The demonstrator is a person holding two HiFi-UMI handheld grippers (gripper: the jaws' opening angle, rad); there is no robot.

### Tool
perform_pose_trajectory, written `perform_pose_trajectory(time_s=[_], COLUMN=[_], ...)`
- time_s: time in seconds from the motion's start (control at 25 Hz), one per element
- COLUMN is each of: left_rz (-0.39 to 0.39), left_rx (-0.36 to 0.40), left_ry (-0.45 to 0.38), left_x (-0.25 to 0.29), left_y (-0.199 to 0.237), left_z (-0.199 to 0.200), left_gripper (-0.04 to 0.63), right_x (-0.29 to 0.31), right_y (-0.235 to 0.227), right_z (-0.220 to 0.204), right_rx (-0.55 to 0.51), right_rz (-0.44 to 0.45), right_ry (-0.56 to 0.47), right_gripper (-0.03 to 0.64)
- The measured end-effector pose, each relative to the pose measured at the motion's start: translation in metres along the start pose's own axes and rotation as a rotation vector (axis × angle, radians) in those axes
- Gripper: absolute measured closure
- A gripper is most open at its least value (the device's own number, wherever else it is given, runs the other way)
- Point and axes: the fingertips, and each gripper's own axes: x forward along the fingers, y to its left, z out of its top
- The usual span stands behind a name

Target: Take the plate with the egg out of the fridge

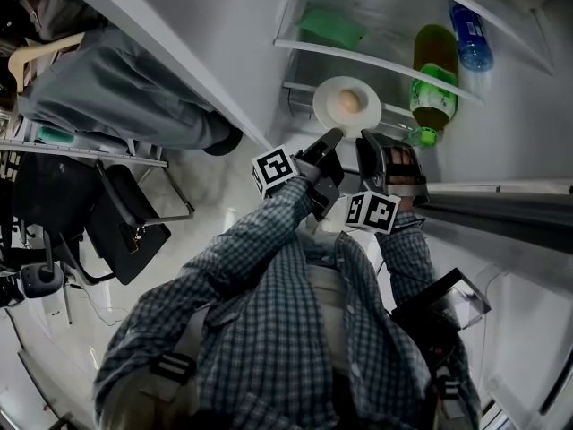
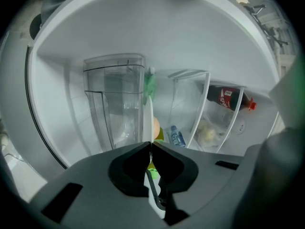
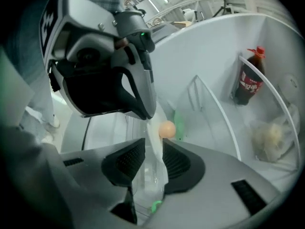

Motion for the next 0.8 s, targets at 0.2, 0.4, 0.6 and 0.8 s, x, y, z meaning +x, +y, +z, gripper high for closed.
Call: perform_pose_trajectory(time_s=[0.2,0.4,0.6,0.8], left_rz=[-0.002,-0.029,-0.046,-0.093], left_rx=[-0.004,-0.030,-0.047,-0.050], left_ry=[0.008,0.008,0.009,0.004], left_x=[-0.001,0.001,0.002,0.008], left_y=[-0.001,-0.004,-0.006,-0.013], left_z=[-0.001,-0.003,-0.003,-0.001], left_gripper=[0.574,0.574,0.574,0.572], right_x=[0.009,0.016,0.014,0.016], right_y=[0.010,0.010,0.002,-0.003], right_z=[0.001,-0.001,0.002,0.000], right_rx=[-0.112,-0.174,-0.176,-0.182], right_rz=[0.015,-0.017,-0.053,-0.071], right_ry=[0.009,0.027,0.027,0.028], right_gripper=[0.520,0.522,0.583,0.591])
